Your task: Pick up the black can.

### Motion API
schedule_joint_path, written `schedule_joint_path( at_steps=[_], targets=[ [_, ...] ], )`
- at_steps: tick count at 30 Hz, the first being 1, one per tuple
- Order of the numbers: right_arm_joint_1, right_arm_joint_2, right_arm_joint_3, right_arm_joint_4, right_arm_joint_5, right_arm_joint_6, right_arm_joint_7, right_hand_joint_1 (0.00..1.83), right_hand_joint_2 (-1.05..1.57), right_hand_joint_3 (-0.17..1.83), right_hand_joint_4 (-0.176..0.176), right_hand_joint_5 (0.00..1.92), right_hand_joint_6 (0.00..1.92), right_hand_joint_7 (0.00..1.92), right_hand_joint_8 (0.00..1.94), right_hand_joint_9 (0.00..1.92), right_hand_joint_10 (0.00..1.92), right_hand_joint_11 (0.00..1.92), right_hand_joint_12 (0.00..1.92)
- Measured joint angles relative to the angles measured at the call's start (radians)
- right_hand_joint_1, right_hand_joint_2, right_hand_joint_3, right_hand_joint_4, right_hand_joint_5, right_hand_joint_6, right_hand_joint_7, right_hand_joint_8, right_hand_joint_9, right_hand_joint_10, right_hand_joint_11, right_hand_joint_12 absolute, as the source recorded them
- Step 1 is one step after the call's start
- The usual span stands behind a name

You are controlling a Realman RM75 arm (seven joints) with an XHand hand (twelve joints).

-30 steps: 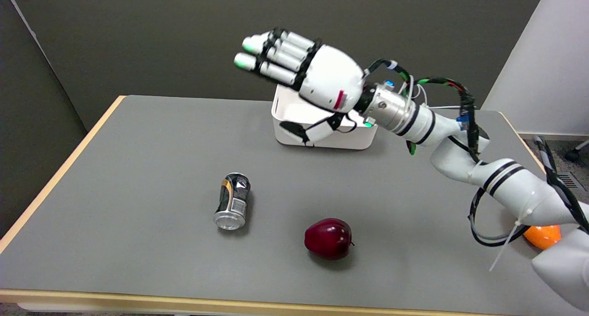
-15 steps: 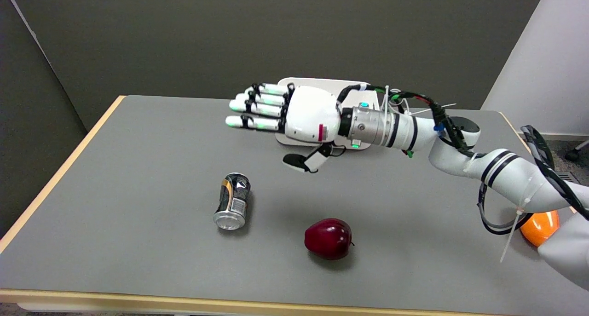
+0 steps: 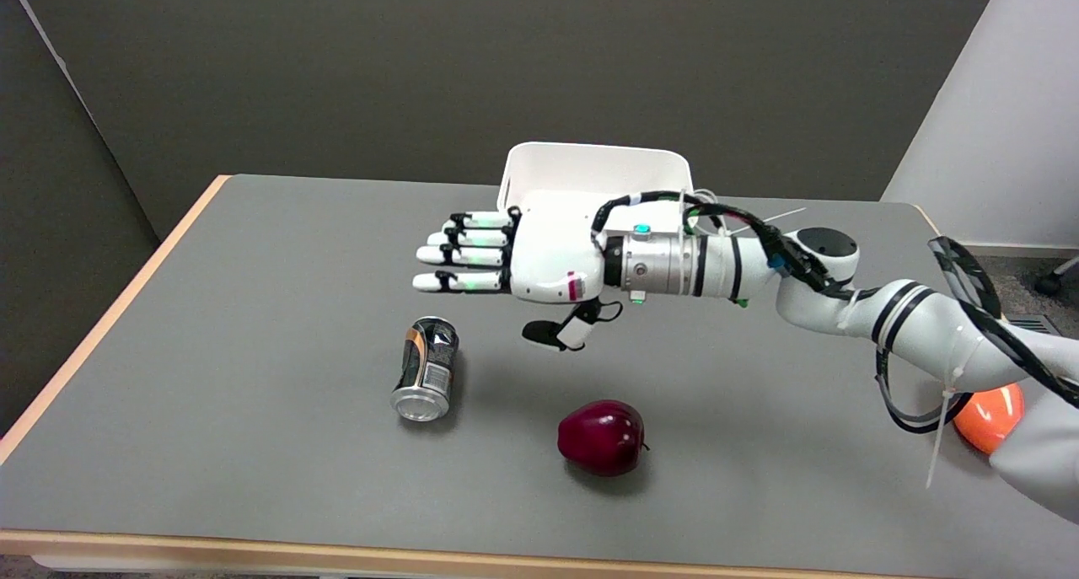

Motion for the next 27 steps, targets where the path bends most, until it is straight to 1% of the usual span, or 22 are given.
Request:
schedule_joint_path(
  at_steps=[9, 27],
  targets=[
    [0.005, -0.040, -0.041, -0.001, -0.014, -0.040, 0.003, 0.80, 0.61, 0.97, 0.047, 0.00, 0.00, 0.00, 0.00, 0.00, 0.34, 0.00, 0.69],
    [0.004, -0.147, -0.083, -0.057, -0.021, -0.105, 0.004, 0.79, 0.61, 0.97, 0.049, 0.00, 0.00, 0.00, 0.01, 0.00, 0.37, 0.00, 0.72]
  ],
)
